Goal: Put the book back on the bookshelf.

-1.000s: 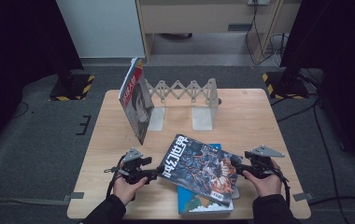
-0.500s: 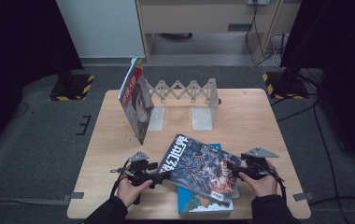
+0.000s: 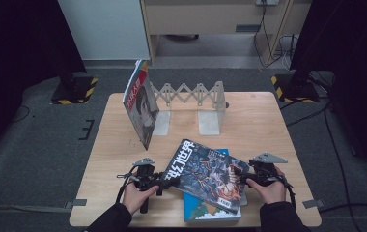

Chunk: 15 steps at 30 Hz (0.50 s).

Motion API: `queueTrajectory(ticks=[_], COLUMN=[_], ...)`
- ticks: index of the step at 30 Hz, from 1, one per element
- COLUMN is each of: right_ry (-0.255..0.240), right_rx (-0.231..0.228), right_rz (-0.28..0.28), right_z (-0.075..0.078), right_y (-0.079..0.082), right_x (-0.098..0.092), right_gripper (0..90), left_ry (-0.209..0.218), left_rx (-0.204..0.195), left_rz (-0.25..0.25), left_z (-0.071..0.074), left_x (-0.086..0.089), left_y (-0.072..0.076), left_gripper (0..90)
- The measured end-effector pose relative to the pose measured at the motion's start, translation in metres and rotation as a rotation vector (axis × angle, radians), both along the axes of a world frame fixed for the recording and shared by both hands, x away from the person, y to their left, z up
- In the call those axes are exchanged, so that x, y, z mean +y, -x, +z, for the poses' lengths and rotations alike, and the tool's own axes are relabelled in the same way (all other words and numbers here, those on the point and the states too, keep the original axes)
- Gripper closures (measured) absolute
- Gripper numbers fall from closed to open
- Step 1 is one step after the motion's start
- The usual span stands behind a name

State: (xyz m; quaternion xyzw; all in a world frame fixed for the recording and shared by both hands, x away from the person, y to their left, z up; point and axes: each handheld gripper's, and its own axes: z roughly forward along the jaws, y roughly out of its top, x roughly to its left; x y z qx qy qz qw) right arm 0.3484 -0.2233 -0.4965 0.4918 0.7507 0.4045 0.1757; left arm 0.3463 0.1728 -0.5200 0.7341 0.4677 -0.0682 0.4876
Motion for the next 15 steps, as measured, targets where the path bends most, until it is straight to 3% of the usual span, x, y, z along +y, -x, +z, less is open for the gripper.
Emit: queueTrajectory(ticks=[2, 6, 7, 8, 10, 13, 15], right_ry=[0.001, 0.006, 0.006, 0.009, 0.014, 0.016, 0.013], right_rx=[-0.004, -0.007, -0.007, -0.011, -0.013, -0.018, -0.014], right_rz=[0.002, 0.005, 0.005, 0.003, 0.003, 0.003, 0.001], right_z=[0.0, -0.001, -0.001, -0.001, -0.001, -0.001, -0.001], right_y=[0.0, 0.0, 0.0, 0.0, 0.0, 0.0, 0.001], right_x=[0.0, 0.0, 0.0, 0.0, -0.001, -0.001, -0.001], right_gripper=[26.5, 27.1, 27.1, 27.7, 28.1, 28.7, 28.6], left_ry=[0.007, 0.029, 0.049, 0.109, 0.134, 0.127, 0.123], left_rx=[0.006, 0.008, 0.001, -0.016, -0.027, -0.051, -0.041], left_rz=[0.008, 0.01, 0.009, 0.013, 0.011, 0.008, 0.02], left_z=[0.002, 0.008, 0.011, 0.018, 0.021, 0.028, 0.028], left_x=[0.003, 0.007, 0.008, 0.01, 0.01, 0.007, 0.005], left_y=[-0.001, -0.001, 0.0, 0.001, 0.002, 0.001, -0.002], left_gripper=[41.2, 48.2, 48.2, 52.9, 54.8, 55.2, 54.7])
